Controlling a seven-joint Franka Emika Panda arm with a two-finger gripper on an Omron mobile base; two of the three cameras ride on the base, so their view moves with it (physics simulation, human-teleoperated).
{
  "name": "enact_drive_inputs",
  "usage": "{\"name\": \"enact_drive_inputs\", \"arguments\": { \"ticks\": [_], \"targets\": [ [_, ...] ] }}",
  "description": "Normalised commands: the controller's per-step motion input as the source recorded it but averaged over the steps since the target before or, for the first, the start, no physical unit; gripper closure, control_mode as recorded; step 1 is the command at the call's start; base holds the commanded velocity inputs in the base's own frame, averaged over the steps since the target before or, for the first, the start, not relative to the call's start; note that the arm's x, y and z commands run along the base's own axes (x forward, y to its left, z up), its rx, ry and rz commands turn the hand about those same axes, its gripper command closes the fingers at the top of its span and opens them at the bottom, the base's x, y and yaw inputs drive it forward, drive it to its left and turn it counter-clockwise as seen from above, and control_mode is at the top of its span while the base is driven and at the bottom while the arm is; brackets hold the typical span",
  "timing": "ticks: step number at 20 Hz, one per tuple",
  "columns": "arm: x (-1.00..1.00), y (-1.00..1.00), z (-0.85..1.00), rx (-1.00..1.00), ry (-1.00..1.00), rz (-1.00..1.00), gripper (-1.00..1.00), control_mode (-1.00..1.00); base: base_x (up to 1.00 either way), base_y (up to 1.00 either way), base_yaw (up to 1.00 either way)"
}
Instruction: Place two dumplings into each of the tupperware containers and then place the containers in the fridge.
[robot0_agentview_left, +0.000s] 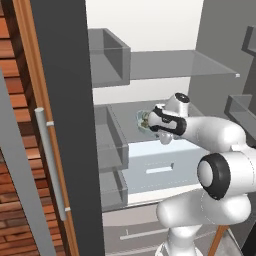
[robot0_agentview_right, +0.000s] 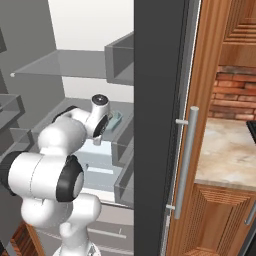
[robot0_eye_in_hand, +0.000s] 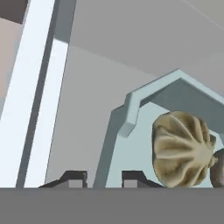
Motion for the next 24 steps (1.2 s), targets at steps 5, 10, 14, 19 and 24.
{"name": "enact_drive_inputs", "arguments": {
  "ticks": [5,10,14,19,24],
  "targets": [
    [0.36,0.0,-0.34,0.0,0.0,0.0,1.0,-1.0,0.0,0.0,0.0],
    [0.45,0.0,-0.08,0.0,-0.02,0.0,1.0,-1.0,0.0,0.0,0.0],
    [0.18,0.0,-0.05,0.0,0.0,0.0,-1.0,-1.0,0.0,0.0,0.0],
    [0.0,0.0,0.0,0.0,0.0,0.0,-1.0,-1.0,0.0,0.0,0.0],
    [-0.23,0.0,0.0,0.0,-0.11,0.0,-1.0,-1.0,0.0,0.0,0.0]
  ]
}}
